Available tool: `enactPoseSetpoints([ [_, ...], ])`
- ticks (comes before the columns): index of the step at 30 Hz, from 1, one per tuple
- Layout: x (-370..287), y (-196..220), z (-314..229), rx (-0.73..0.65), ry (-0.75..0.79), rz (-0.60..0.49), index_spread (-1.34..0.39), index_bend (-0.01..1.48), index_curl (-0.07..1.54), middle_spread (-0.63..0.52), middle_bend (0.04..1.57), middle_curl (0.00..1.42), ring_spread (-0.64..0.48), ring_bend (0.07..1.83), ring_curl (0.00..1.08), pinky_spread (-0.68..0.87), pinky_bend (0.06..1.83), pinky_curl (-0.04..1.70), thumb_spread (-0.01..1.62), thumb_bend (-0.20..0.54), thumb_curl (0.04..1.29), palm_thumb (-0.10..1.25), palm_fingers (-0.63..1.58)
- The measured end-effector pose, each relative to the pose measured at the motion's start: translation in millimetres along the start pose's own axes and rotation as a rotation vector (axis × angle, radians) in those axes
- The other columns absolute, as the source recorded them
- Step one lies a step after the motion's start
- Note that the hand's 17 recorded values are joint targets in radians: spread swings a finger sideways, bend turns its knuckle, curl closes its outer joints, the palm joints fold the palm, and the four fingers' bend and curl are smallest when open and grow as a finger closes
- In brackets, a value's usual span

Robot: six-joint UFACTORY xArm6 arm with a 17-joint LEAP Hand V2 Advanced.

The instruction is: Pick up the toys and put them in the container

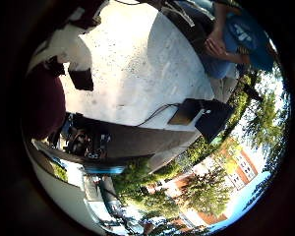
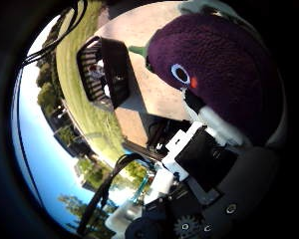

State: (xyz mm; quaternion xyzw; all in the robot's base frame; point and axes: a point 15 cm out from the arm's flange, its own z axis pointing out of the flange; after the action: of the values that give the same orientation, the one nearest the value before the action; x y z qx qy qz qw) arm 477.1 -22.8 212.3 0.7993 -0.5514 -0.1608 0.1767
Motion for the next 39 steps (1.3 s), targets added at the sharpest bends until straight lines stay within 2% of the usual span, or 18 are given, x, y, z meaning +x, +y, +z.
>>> enactPoseSetpoints([
  [7,-92.5,53.3,-84.5,0.145,0.026,-0.149,-0.73,0.67,1.29,-0.14,1.46,0.93,-0.11,1.64,0.78,0.13,1.78,0.67,1.08,0.023,0.84,0.97,0.69],
  [15,-252.3,72.9,-118.9,0.244,-0.023,-0.419,-0.75,0.65,1.4,-0.14,1.47,0.93,-0.11,1.65,0.78,0.12,1.77,0.71,1.1,-0.006,0.89,0.98,0.68],
  [17,-284.9,68.0,-118.4,0.265,-0.03,-0.446,-0.75,0.65,1.43,-0.14,1.47,0.93,-0.11,1.65,0.78,0.12,1.77,0.72,1.1,-0.008,0.9,0.98,0.69],
  [20,-327.4,41.9,-106.1,0.29,-0.02,-0.456,-0.75,0.64,1.45,-0.14,1.47,0.93,-0.11,1.65,0.78,0.12,1.76,0.73,1.1,-0.009,0.91,0.98,0.69],
  [25,-369.3,-33.5,-62.4,0.311,-0.012,-0.443,-0.74,0.63,1.49,-0.14,1.47,0.93,-0.12,1.65,0.78,0.12,1.75,0.75,1.1,-0.015,0.93,0.96,0.69],
  [29,-391.4,-101.8,-26.8,0.355,-0.011,-0.419,-0.74,0.64,1.51,-0.14,1.47,0.92,-0.11,1.64,0.78,0.12,1.72,0.76,1.09,-0.047,0.91,0.85,0.68],
  [34,-409.6,-159.8,26.3,0.392,-0.002,-0.416,-0.73,0.65,1.43,-0.1,1.35,0.85,-0.03,1.52,0.71,0.19,1.57,0.71,1.1,-0.025,0.84,0.82,0.73],
  [35,-413.1,-165.1,37.2,0.387,0.004,-0.423,-0.73,0.65,1.39,-0.09,1.29,0.81,0.01,1.46,0.68,0.2,1.5,0.7,1.1,-0.03,0.82,0.81,0.69],
  [37,-415.0,-172.9,62.5,0.358,0.014,-0.431,-0.71,0.6,1.34,-0.09,1.14,0.76,0.05,1.4,0.66,0.24,1.43,0.7,1.1,-0.034,0.8,0.79,0.48],
  [39,-416.1,-180.6,84.8,0.337,0.022,-0.441,-0.67,0.46,1.25,-0.07,0.9,0.68,0.12,1.3,0.63,0.3,1.4,0.69,1.09,-0.042,0.76,0.77,0.09],
])
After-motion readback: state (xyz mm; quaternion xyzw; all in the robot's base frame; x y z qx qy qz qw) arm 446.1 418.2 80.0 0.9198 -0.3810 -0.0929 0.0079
